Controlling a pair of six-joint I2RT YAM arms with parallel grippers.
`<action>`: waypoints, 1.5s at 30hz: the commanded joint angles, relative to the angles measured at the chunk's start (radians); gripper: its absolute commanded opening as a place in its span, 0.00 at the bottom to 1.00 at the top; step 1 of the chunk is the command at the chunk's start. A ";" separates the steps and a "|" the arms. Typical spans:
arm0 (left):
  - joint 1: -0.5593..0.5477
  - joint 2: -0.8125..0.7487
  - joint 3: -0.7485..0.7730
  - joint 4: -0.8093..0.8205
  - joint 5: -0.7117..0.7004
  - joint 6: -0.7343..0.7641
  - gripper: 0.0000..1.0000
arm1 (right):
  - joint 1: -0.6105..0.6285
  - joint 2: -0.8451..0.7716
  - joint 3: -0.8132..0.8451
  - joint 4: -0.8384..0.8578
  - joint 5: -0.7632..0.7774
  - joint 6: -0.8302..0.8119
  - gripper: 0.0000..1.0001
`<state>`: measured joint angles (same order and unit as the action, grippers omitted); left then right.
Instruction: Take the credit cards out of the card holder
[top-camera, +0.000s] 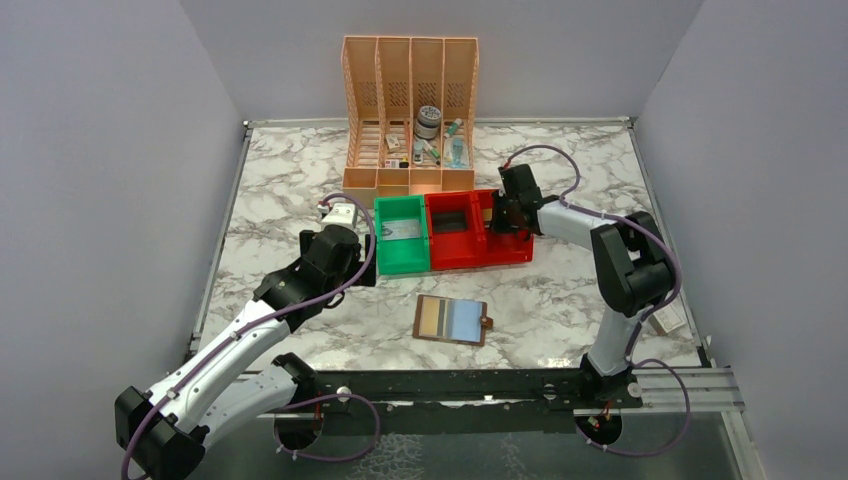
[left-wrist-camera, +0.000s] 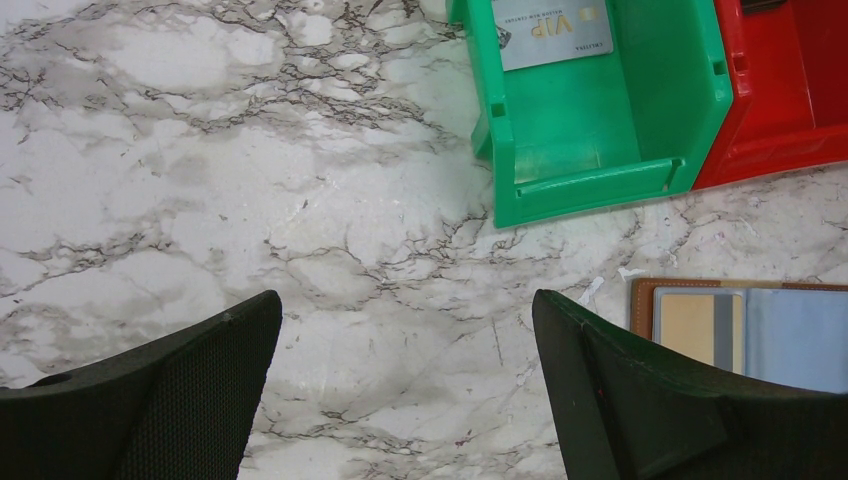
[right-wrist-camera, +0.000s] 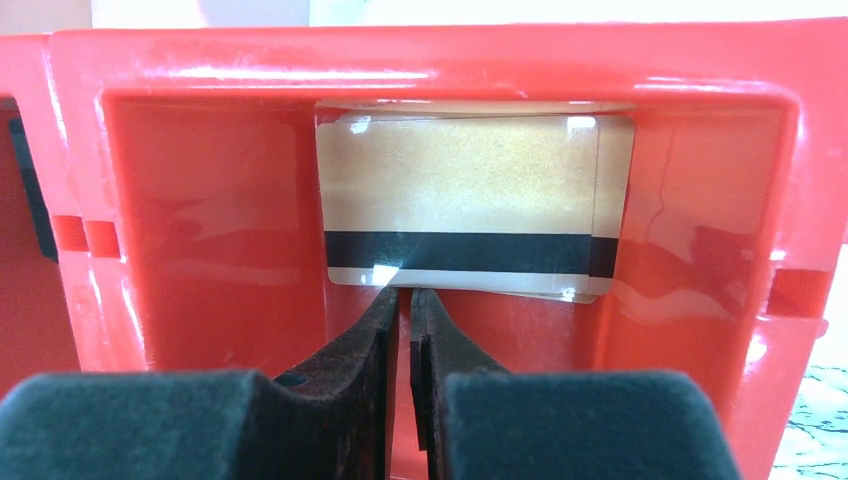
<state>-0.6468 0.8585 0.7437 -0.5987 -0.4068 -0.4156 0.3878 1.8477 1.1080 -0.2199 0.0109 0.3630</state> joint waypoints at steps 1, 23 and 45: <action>0.007 0.004 -0.007 0.018 0.017 0.009 0.99 | -0.001 0.031 0.021 0.009 0.024 0.029 0.11; 0.006 0.002 -0.006 0.022 0.046 0.011 0.99 | 0.000 -0.331 -0.086 0.000 0.029 0.070 0.38; 0.007 -0.035 -0.012 0.020 0.036 0.003 0.99 | 0.010 -0.703 -0.477 0.239 -0.574 0.296 0.51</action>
<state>-0.6441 0.8413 0.7437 -0.5922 -0.3744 -0.4126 0.3874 1.0927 0.6796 -0.0978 -0.3202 0.5800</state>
